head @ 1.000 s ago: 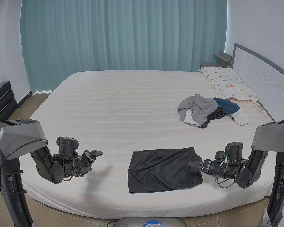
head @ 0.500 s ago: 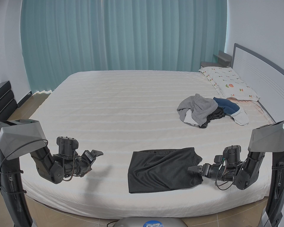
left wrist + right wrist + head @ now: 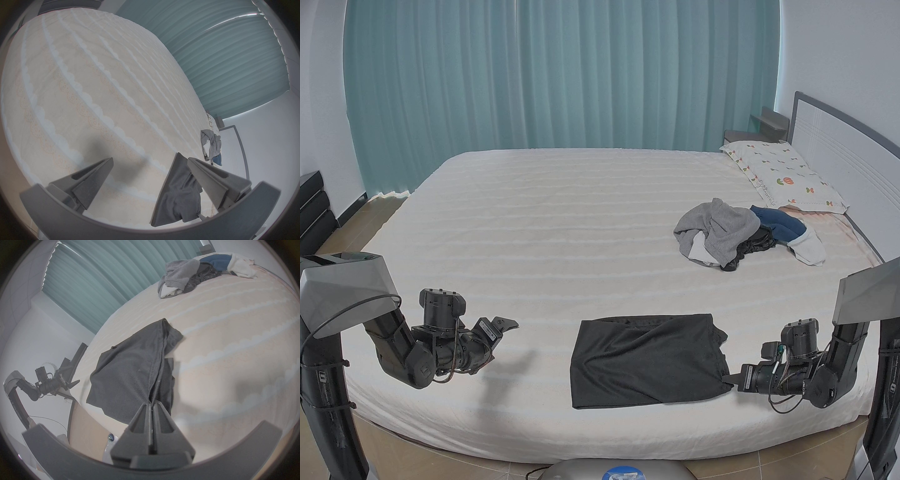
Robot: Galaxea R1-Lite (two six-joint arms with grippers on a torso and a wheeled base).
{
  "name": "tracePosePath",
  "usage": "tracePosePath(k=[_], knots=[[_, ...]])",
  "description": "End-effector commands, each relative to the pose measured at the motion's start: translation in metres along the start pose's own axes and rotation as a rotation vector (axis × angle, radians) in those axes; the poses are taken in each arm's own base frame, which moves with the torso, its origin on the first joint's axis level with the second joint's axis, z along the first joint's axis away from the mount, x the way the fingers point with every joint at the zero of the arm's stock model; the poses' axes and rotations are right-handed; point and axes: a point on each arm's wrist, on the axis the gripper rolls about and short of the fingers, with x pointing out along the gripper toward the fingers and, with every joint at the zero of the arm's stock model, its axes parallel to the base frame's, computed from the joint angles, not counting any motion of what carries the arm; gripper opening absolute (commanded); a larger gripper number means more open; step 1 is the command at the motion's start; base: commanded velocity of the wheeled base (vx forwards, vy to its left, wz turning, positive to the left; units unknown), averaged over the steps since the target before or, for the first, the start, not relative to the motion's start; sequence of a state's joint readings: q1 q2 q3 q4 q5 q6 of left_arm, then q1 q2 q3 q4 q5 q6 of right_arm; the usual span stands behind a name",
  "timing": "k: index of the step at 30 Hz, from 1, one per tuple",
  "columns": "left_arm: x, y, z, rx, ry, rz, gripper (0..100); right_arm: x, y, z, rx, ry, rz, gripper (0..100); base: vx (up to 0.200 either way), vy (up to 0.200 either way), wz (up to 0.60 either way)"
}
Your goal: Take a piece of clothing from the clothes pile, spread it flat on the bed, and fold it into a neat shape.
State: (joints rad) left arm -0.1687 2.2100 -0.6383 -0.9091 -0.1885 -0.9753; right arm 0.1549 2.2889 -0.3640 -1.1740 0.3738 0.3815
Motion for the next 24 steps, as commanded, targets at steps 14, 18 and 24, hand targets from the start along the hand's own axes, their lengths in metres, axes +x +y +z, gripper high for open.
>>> tracePosePath(k=[14,18,24], knots=[[0.000,0.000,0.000,0.000,-0.001,-0.002,100,-0.004,-0.014,-0.010,-0.043,0.031,-0.039,0,0.000,0.000,0.00],[0.000,0.000,0.000,0.000,-0.001,-0.001,100,-0.006,-0.015,-0.002,-0.037,-0.008,-0.030,100,0.000,0.000,0.00],[0.000,-0.001,0.001,-0.003,-0.009,-0.003,100,0.004,-0.008,0.025,0.065,-0.119,0.015,100,0.033,0.000,0.00]])
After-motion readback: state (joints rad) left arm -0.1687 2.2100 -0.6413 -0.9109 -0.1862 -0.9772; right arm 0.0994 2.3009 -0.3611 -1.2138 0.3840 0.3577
